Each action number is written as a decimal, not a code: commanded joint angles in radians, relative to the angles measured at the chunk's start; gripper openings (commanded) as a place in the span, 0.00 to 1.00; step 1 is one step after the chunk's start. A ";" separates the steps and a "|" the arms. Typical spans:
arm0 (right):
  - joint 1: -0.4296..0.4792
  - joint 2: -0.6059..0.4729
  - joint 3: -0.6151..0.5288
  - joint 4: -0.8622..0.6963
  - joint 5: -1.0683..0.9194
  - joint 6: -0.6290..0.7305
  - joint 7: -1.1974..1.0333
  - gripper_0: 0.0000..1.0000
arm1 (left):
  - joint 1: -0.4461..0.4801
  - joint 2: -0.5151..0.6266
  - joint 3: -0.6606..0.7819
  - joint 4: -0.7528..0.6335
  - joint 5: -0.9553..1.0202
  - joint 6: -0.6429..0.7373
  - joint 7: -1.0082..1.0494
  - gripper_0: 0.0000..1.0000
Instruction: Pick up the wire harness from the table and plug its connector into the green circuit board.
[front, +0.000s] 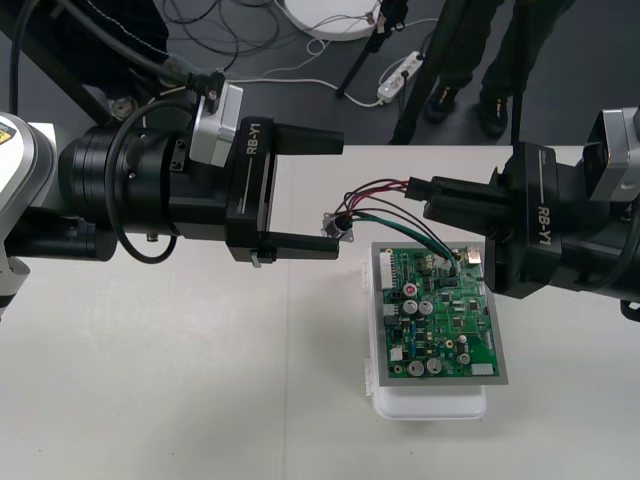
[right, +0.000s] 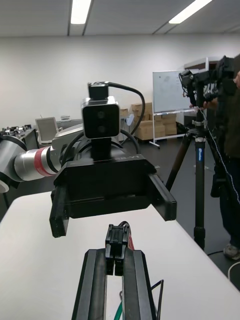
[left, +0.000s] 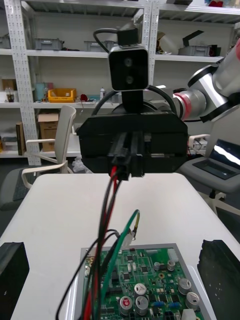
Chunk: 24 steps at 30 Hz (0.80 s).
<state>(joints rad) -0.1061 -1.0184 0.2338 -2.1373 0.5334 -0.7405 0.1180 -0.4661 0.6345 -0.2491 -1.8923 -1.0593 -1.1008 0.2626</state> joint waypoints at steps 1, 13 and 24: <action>0.011 0.063 -0.034 -0.009 0.016 -0.028 0.072 0.00 | -0.065 -0.018 -0.033 -0.033 0.018 0.085 0.037 1.00; 0.011 0.112 -0.010 -0.009 0.060 -0.057 0.092 0.00 | -0.102 -0.021 -0.104 -0.033 0.051 0.147 0.038 1.00; -0.003 0.107 0.033 0.000 0.062 -0.049 0.104 0.00 | -0.115 -0.007 -0.122 -0.034 0.108 0.147 0.037 1.00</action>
<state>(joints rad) -0.1053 -0.9169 0.2448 -2.1291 0.5903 -0.7871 0.1733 -0.5337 0.6311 -0.3503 -1.8923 -0.9755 -1.0002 0.2627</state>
